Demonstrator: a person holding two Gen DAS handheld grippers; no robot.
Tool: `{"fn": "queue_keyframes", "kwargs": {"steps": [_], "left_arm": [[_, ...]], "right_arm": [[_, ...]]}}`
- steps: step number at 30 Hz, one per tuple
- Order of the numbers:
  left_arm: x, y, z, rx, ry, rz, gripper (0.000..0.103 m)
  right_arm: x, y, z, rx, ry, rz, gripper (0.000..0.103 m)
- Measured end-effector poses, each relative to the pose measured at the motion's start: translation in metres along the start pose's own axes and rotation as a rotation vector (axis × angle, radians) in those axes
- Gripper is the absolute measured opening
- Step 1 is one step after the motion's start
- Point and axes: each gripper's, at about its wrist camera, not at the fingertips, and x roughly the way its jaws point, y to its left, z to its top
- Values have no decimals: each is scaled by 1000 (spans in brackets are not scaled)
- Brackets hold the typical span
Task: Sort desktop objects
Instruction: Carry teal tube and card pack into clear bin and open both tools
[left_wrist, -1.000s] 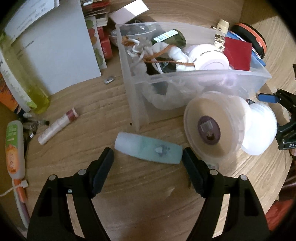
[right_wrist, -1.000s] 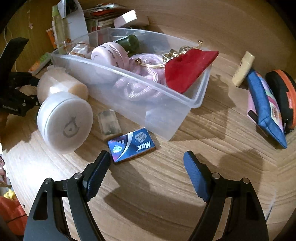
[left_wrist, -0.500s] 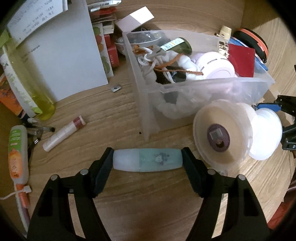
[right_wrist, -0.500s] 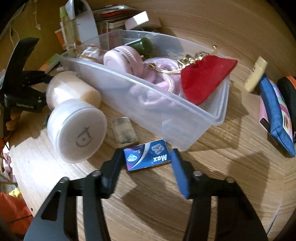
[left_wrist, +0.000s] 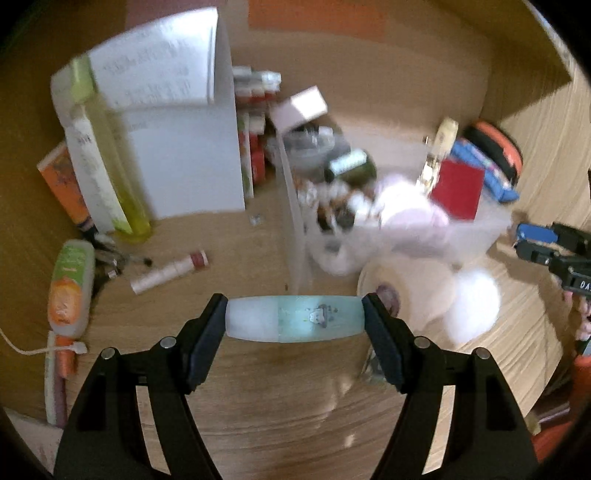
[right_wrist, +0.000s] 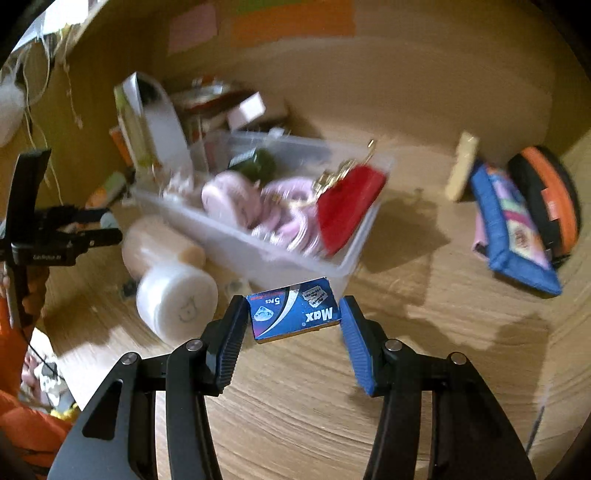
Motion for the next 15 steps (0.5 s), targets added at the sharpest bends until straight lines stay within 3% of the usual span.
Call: {"fn": "queue_keyframes", "kwargs": {"steps": [7,15], "left_arm": [[-23,-1,31,0,-90,-16,73],[-13,-15,64,1,-113,-42,73]], "right_arm": [[-5,-3,24,-2,-48,-25,47],[-8,-5,38,10,-93,-16,47]]}}
